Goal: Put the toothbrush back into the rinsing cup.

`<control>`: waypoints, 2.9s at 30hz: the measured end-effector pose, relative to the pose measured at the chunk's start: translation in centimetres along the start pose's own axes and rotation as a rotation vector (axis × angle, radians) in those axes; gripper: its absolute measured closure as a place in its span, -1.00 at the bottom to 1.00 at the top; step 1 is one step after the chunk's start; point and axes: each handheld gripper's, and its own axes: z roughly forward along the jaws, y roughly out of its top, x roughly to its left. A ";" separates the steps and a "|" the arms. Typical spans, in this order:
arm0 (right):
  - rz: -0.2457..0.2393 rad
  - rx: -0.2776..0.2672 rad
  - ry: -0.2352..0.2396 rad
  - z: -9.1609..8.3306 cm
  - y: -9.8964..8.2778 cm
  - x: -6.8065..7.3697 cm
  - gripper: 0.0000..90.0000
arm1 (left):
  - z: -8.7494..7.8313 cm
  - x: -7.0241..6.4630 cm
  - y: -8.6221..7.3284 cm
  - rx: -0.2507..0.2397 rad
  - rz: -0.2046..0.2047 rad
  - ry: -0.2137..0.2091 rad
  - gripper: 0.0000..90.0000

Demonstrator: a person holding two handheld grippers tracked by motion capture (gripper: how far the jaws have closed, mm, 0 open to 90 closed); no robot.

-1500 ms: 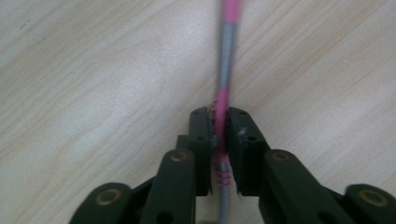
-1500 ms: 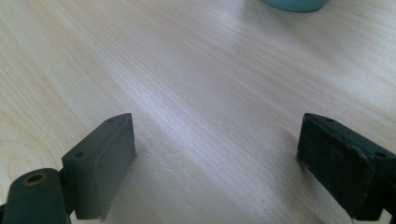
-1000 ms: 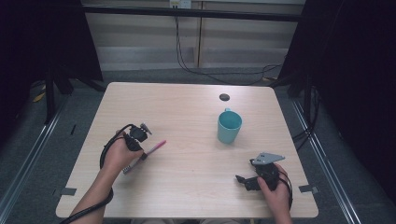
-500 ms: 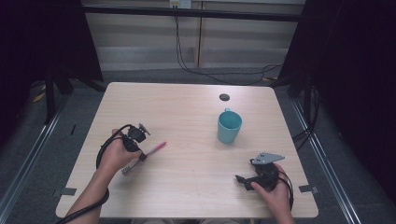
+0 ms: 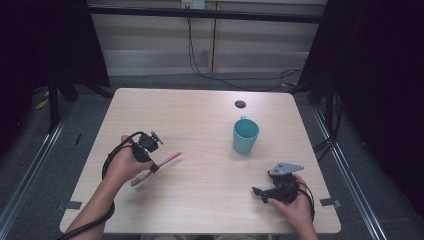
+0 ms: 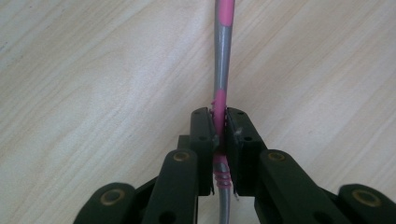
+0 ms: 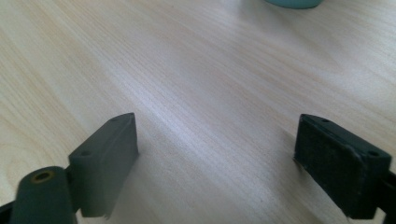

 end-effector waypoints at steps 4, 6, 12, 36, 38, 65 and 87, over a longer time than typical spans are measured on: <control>-0.015 0.002 -0.004 -0.5 0.9 -0.1 -0.67 | -0.2 -0.3 0.5 0.000 0.009 -0.007 0.82; -0.040 0.004 -0.009 -0.8 1.6 -0.1 -0.65 | -0.3 -0.5 0.8 0.001 0.022 -0.015 0.82; -0.098 0.030 0.005 -0.9 3.4 -0.1 -0.62 | -0.3 -1.5 1.7 -0.006 0.046 -0.035 0.82; -0.294 0.100 0.074 0.6 9.1 2.2 -0.49 | 0.0 -6.5 5.4 -0.010 0.186 -0.093 0.82; -0.299 0.095 0.079 0.6 9.2 2.2 -0.49 | 0.0 -6.6 5.6 -0.005 0.190 -0.097 0.82; -0.383 0.126 0.105 1.5 10.9 3.7 -0.46 | 1.0 -9.9 8.2 0.017 0.276 -0.118 0.82; -0.504 0.131 0.122 2.1 11.8 4.9 -0.18 | 1.2 -10.9 9.4 0.012 0.311 -0.142 0.82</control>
